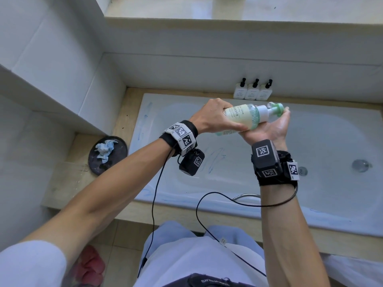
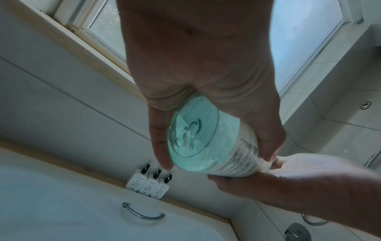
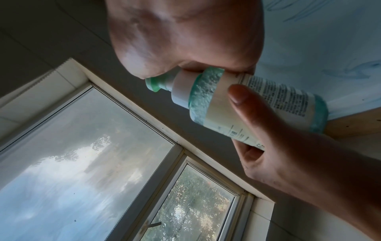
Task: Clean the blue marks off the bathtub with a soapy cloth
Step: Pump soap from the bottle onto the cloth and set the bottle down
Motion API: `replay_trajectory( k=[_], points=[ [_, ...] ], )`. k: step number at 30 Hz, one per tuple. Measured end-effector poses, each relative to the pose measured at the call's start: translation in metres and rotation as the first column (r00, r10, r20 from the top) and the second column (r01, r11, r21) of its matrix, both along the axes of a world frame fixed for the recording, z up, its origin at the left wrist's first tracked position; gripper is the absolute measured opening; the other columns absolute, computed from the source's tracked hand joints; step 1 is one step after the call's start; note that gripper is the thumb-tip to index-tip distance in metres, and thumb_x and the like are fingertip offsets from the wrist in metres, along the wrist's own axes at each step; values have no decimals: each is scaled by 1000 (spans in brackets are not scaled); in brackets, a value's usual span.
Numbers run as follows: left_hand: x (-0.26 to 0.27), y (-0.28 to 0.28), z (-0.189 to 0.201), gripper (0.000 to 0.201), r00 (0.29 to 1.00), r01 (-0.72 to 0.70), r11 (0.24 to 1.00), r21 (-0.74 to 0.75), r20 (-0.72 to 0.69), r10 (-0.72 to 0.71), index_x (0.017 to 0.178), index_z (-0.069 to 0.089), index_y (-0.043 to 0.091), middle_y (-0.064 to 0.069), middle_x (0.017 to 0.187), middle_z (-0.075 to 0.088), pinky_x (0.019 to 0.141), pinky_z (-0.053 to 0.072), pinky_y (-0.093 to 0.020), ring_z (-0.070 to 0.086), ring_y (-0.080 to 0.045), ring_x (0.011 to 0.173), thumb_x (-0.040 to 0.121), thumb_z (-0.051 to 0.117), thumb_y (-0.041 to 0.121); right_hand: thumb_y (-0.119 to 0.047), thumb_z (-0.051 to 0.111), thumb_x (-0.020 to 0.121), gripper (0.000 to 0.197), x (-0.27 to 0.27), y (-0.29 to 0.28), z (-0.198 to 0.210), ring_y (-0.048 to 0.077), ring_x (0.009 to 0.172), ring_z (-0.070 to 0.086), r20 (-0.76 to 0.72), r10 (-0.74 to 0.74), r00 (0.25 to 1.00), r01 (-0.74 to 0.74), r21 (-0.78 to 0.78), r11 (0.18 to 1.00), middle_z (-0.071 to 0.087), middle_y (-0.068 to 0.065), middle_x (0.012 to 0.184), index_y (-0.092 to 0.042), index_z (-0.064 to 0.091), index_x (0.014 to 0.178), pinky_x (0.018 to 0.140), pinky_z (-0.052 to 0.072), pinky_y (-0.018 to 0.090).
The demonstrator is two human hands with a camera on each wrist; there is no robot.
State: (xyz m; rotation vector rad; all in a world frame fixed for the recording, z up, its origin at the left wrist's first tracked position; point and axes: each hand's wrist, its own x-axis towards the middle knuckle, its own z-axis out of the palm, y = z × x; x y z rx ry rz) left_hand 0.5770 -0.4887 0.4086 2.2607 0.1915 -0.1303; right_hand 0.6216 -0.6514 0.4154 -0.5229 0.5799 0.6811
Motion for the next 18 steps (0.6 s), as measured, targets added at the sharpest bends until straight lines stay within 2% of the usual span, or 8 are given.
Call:
replay_trajectory(
  k=[4, 7, 10, 12, 15, 18],
  points=[
    [-10, 2, 0, 54, 999, -32, 999, 11, 5, 32, 74, 72, 16, 4, 67, 71, 49, 57, -38, 69, -11, 56, 55, 83, 66, -66, 45, 88, 66, -6, 3, -1, 33, 100, 59, -30, 10, 1000, -9, 25, 1000, 64, 10, 87, -19, 65, 47, 91, 50, 41],
    [-17, 1, 4, 49, 998, -56, 998, -14, -5, 56, 75, 73, 15, 2, 66, 71, 45, 57, -38, 68, -11, 53, 57, 85, 59, -55, 54, 86, 46, -6, 2, -12, 30, 103, 58, -35, 19, 999, -16, 73, 997, 62, 6, 92, -21, 65, 58, 97, 45, 41],
    [-27, -4, 4, 46, 998, -59, 998, -8, -8, 59, 75, 74, 14, 2, 66, 71, 46, 58, -37, 68, -9, 52, 59, 87, 55, -45, 50, 87, 31, -9, 2, -27, 24, 97, 56, 4, 39, 999, -39, 52, 998, 57, 1, 92, -21, 58, 69, 93, 42, 37],
    [-32, -7, 4, 46, 998, -51, 999, -3, -24, 51, 76, 74, 14, 1, 67, 71, 46, 58, -38, 69, -10, 52, 59, 86, 55, -44, 46, 87, 31, -13, 0, -34, 24, 89, 59, 9, 59, 998, -59, 25, 998, 58, 3, 86, -18, 56, 74, 87, 46, 38],
    [-44, -12, 3, 48, 998, -49, 999, -11, -45, 48, 77, 74, 13, -1, 68, 72, 44, 58, -39, 69, -12, 52, 59, 86, 56, -46, 44, 86, 34, -22, -7, -36, 28, 99, 58, 9, 122, 993, -122, 22, 992, 60, 7, 88, -15, 56, 82, 92, 47, 40],
    [-57, -21, 5, 50, 998, -16, 999, -30, -58, 14, 82, 74, 11, -2, 71, 72, 45, 58, -39, 70, -12, 53, 62, 85, 55, -50, 47, 83, 36, -33, -16, -32, 29, 101, 58, -8, 119, 993, -119, 23, 993, 60, 6, 90, -16, 56, 77, 92, 46, 39]
  ],
)
